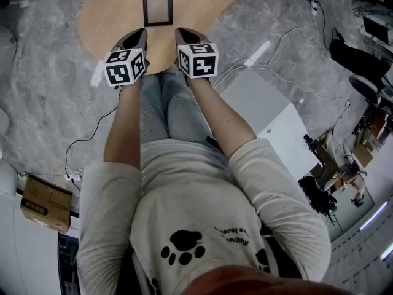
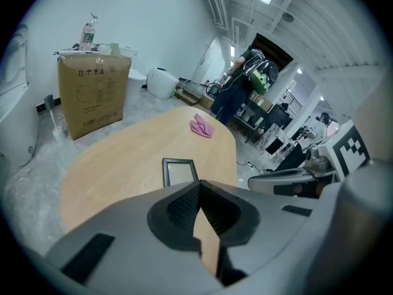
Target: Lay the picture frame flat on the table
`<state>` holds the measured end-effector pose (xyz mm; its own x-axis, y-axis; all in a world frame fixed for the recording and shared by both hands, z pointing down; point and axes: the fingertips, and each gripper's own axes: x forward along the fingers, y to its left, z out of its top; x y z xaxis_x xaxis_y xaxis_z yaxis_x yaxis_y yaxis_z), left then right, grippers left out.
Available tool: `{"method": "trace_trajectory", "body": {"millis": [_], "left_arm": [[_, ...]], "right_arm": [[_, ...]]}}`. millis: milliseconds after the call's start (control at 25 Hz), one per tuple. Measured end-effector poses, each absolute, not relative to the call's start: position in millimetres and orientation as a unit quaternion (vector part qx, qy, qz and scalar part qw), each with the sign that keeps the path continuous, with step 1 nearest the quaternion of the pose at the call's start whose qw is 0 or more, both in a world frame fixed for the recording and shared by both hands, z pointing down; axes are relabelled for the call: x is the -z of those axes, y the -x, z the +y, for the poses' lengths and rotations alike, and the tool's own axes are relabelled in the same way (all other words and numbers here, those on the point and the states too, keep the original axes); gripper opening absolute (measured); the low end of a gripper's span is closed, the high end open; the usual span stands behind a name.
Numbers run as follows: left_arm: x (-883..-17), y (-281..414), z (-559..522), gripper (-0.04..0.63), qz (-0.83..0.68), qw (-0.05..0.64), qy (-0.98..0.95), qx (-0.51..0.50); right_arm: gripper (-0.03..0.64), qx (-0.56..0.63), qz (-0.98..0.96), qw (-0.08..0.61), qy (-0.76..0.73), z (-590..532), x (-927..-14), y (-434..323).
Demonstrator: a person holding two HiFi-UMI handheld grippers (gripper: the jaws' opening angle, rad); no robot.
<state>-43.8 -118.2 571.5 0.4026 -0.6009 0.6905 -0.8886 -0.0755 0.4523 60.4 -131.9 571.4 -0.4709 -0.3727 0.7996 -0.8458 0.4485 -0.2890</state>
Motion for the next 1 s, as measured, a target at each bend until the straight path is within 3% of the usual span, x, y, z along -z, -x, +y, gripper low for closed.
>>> {"method": "trace_trajectory", "body": {"millis": [320, 1000], "left_arm": [[-505.3, 49.0, -109.3, 0.009, -0.537, 0.405, -0.725, -0.149], [-345.0, 57.6, -102.6, 0.009, -0.585, 0.273, -0.757, -0.104]], "right_arm": [[0.011, -0.325, -0.796, 0.322, -0.396, -119.1, -508.6, -67.6], [0.011, -0.235, -0.858, 0.155, -0.43, -126.7, -324.6, -75.7]]}}
